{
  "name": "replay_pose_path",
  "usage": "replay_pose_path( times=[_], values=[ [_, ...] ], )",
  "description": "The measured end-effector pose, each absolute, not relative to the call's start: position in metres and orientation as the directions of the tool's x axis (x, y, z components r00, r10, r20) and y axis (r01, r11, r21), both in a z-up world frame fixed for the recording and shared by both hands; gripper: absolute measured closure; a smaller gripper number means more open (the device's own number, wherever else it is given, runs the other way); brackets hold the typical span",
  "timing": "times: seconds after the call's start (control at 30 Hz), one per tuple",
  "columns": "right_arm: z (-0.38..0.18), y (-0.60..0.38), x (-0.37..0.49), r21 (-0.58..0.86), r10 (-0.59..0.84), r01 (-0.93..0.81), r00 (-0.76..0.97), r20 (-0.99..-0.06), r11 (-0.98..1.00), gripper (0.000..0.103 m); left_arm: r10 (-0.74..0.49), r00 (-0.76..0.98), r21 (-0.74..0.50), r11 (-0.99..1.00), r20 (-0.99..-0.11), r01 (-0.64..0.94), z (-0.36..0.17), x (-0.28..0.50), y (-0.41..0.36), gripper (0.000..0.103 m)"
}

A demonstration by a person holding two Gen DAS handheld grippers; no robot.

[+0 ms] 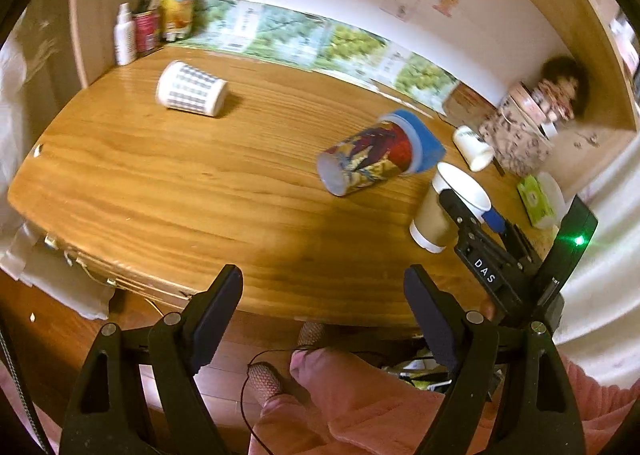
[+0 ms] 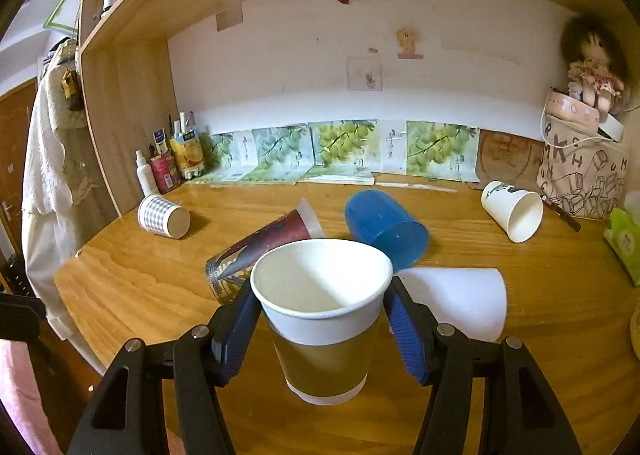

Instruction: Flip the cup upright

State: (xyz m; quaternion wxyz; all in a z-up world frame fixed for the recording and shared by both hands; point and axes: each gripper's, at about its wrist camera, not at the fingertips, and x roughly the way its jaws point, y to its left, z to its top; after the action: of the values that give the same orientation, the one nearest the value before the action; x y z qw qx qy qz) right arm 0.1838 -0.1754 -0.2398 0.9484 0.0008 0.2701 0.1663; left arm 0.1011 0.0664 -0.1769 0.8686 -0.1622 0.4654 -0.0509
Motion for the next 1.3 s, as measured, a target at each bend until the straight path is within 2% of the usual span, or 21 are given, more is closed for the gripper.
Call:
replay_pose_path(
  times=[0.4, 0.63, 0.77, 0.83, 0.9, 1.07, 1.3],
  values=[
    [-0.256, -0.170, 0.187, 0.081, 0.255, -0.253, 0.797, -0.547, 0.964, 0.038, -0.216, 0.600, -0.337, 0.936, -0.770, -0.096, -0.173, 0.092, 0.083, 0.018],
    [-0.258, -0.170, 0.172, 0.039, 0.254, -0.282, 0.787, -0.562, 0.959, 0.035, -0.230, 0.591, -0.338, 0.938, -0.773, -0.077, -0.177, 0.090, 0.081, 0.018],
    [-0.261, -0.170, 0.169, 0.034, 0.269, -0.317, 0.737, -0.620, 0.948, 0.035, -0.232, 0.603, -0.345, 0.935, -0.763, -0.077, -0.174, 0.090, 0.079, 0.018],
    [-0.261, -0.169, 0.165, 0.027, 0.275, -0.332, 0.731, -0.624, 0.943, 0.031, -0.233, 0.610, -0.352, 0.933, -0.757, -0.081, -0.172, 0.090, 0.078, 0.018],
    [-0.259, -0.170, 0.161, 0.035, 0.283, -0.335, 0.730, -0.622, 0.942, 0.022, -0.236, 0.618, -0.358, 0.931, -0.750, -0.078, -0.170, 0.091, 0.077, 0.018],
    [-0.251, -0.176, 0.155, 0.056, 0.296, -0.340, 0.713, -0.636, 0.939, 0.022, -0.206, 0.617, -0.331, 0.939, -0.759, -0.095, -0.169, 0.097, 0.071, 0.018],
    [-0.204, -0.192, 0.138, 0.066, 0.279, -0.311, 0.719, -0.637, 0.948, 0.013, -0.129, 0.632, -0.256, 0.960, -0.765, -0.114, -0.157, 0.107, 0.048, 0.018]
  ],
)
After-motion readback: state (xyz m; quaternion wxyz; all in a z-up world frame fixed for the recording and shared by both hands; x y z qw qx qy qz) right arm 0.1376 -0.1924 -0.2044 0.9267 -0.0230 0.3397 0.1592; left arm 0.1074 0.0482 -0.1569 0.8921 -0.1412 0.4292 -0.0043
